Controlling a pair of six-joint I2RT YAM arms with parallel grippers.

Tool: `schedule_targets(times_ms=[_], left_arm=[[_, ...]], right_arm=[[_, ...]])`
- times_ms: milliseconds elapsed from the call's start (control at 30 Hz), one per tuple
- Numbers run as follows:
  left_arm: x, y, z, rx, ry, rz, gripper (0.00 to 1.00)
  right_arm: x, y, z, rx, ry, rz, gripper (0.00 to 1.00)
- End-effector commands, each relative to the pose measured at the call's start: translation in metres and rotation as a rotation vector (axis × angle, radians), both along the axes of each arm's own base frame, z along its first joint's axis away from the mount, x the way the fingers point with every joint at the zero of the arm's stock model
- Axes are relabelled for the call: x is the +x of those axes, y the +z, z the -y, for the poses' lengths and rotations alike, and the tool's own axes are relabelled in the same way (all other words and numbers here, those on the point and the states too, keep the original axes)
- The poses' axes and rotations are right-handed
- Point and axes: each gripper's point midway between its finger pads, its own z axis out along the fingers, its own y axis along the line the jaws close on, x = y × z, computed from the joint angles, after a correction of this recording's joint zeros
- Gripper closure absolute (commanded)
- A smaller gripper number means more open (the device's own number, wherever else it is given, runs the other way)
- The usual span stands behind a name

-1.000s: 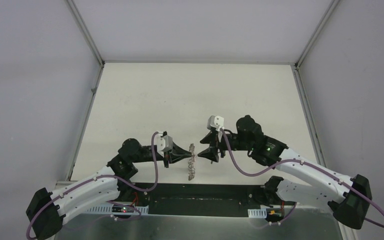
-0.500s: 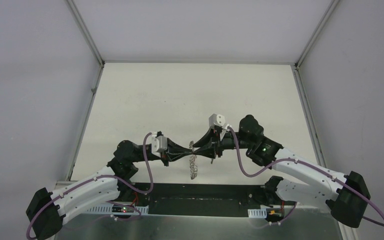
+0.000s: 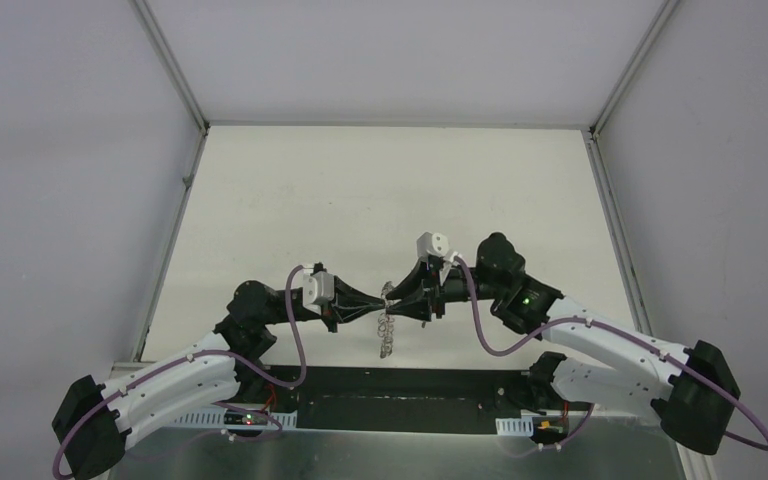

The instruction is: Put the keys on the keyring

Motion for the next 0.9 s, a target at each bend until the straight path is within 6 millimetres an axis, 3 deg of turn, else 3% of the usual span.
schedule_targets(times_ms=[0, 200, 767, 867], left_arm=[[-0.009, 0.038, -0.002, -0.096, -0.033, 0.078, 1.00], [-0.010, 0.040, -0.002, -0.095, -0.032, 0.081, 1.00], [-0.011, 0.038, -0.002, -0.078, -0.039, 0.069, 1.00], [-0.012, 0.035, -0.002, -0.063, -0.045, 0.066, 1.00]], right_arm=[[0.003, 0.011, 0.003, 0.052, -0.022, 0.047, 0.66], [0.003, 0.008, 0.005, 0.049, -0.038, 0.053, 0.61], [0.002, 0.017, -0.005, 0.077, 0.012, 0.043, 0.99], [0.002, 0.017, -0.005, 0.077, 0.012, 0.048, 1.00]])
